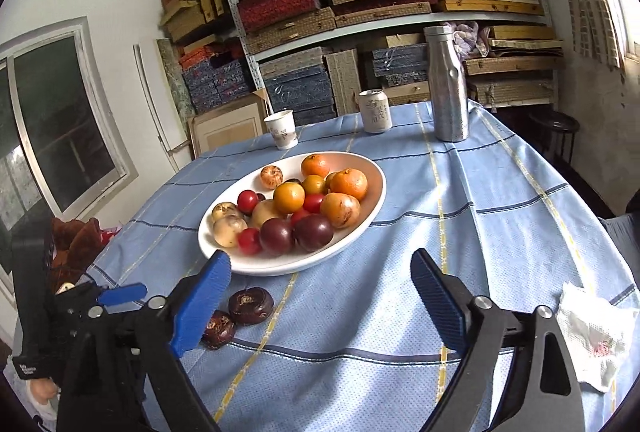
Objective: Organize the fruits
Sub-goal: 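Move both open tools back toward the last dark brown fruits on the table, then grasp a dark brown fruit with the left tool while the right tool grasps another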
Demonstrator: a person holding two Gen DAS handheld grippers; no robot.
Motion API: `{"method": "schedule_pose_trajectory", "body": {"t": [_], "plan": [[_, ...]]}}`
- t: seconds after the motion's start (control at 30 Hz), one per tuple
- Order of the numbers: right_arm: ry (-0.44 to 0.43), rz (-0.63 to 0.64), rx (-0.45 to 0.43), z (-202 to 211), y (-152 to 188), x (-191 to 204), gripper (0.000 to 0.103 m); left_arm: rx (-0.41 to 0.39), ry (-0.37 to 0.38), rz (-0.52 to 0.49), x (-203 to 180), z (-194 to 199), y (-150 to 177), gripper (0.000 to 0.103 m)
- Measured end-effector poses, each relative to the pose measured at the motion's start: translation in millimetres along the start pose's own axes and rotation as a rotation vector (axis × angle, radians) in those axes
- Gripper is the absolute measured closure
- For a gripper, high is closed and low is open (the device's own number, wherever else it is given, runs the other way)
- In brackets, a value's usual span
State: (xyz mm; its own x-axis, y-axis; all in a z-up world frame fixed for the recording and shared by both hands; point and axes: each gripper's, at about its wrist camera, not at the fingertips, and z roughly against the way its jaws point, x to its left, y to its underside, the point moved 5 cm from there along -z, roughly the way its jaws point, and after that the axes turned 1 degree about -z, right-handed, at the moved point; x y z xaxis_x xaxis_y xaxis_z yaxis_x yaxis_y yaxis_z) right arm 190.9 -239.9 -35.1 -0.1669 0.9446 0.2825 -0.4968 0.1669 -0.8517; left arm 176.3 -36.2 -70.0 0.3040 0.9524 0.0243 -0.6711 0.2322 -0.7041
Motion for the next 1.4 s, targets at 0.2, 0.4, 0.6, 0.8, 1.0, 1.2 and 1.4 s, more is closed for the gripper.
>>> {"method": "schedule_pose_trajectory", "body": {"t": [0.2,0.4,0.6,0.8,1.0,1.2,1.4], "plan": [[0.004,0.001,-0.003,0,2,-1,0.007,0.060,-0.005,-0.099,-22,-12,3,0.007],[0.005,-0.019,-0.002,-1,1,-6,0.006,0.093,-0.038,-0.107,-22,-26,-2,0.007],[0.007,-0.028,-0.003,-1,1,-10,0.006,0.099,-0.135,-0.069,15,-32,-5,0.006],[0.006,-0.019,0.002,-3,3,-8,0.006,0.096,-0.200,0.029,63,-26,2,0.006],[-0.016,0.020,0.035,-10,10,2,0.006,0.052,-0.179,-0.057,40,-22,-5,0.006],[-0.013,0.051,0.059,-14,15,10,0.006,0.081,-0.155,-0.074,32,-37,-11,0.006],[-0.008,0.050,0.064,-15,16,9,0.006,0.115,-0.098,-0.066,31,-48,-11,0.029]]}}
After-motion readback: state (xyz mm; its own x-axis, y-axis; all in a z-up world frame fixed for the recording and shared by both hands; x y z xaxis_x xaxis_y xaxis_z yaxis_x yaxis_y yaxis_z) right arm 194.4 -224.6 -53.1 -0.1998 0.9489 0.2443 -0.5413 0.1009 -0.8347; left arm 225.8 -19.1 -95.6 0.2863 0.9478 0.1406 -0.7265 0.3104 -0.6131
